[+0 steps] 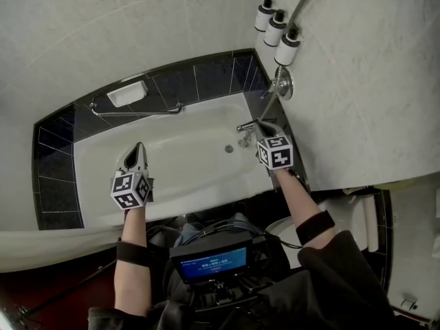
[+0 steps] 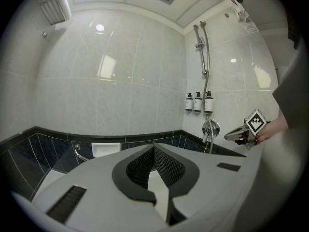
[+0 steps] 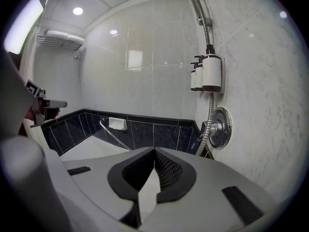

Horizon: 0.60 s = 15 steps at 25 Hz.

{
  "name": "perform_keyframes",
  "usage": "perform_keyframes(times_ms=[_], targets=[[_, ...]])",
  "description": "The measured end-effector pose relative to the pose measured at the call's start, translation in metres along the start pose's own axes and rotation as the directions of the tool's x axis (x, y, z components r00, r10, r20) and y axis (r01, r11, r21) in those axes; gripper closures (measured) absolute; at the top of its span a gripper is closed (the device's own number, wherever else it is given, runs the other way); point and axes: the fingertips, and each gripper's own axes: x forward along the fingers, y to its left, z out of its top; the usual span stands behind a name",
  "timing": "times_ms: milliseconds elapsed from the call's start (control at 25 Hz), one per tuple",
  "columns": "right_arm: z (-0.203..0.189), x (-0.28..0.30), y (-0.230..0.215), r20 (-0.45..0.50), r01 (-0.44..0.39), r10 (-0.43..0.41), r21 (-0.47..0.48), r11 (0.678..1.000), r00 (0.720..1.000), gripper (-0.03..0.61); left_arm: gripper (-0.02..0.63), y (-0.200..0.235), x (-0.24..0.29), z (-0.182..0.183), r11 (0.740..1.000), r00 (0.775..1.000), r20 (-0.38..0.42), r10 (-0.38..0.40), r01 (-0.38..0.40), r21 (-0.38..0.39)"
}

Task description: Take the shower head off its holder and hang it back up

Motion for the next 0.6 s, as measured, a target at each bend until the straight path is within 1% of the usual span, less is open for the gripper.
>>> perform_keyframes(times_ms=[200, 600], targets=[[-0.025, 0.001, -0.013, -0.033, 0.027, -0.027, -0.005, 1.0, 0.999, 0.555, 0.614, -0.005, 0.011, -0.005, 1.0, 1.0, -0.011, -0.014, 0.014, 0.009], [-0.091, 0.002, -0.032, -0.151, 0.048, -0.051, -0.028, 0.998, 0.987, 0.554, 0.614, -0.018, 0.034, -0.023, 0.999, 0.997, -0.064, -0.044, 0.045, 0.02]])
